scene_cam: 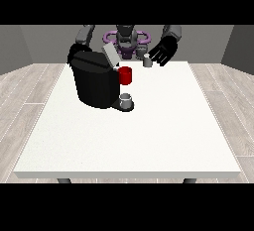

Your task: Insert the coffee pod into the coffee machine and close the lid

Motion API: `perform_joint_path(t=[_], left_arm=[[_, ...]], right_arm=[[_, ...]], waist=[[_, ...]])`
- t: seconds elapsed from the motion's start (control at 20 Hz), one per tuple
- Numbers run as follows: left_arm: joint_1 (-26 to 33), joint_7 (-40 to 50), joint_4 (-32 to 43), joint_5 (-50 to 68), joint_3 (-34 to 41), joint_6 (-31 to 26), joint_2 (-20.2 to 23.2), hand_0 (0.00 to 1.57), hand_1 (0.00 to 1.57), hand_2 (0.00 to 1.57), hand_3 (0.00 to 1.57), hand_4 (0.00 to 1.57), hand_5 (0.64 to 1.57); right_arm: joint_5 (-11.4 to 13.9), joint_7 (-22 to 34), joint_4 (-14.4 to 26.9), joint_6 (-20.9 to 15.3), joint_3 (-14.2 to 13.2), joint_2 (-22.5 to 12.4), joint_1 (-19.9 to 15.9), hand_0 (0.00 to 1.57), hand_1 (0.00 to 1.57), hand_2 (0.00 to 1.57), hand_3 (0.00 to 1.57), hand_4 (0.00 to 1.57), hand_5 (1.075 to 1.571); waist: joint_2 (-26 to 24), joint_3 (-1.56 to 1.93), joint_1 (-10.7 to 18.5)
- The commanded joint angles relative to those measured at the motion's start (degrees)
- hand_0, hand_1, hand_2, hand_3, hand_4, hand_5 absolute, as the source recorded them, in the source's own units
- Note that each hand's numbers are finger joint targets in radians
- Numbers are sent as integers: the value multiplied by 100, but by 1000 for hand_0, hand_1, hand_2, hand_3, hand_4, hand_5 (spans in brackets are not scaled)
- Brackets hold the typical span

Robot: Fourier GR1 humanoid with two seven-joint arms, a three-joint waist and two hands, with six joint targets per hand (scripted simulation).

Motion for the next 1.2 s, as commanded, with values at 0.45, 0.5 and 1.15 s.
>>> perform_joint_path(t=[0.45,0.5,1.15], left_arm=[[-943,443,256,66,406,-206,357,1284,1284,1340,1276,519,1571],[-863,495,170,-42,288,174,-9,1278,1278,1332,1265,519,1571],[-1344,735,232,-126,230,-240,-65,1326,1326,1335,1233,503,1571]], right_arm=[[101,188,-477,138,205,-131,-3,0,0,0,0,509,1571],[153,157,-476,-69,237,52,-112,0,0,0,0,514,1571],[277,148,-380,-375,93,65,-246,0,0,0,0,480,1571]], waist=[[363,0,-638],[390,0,-605],[496,2,-457]])
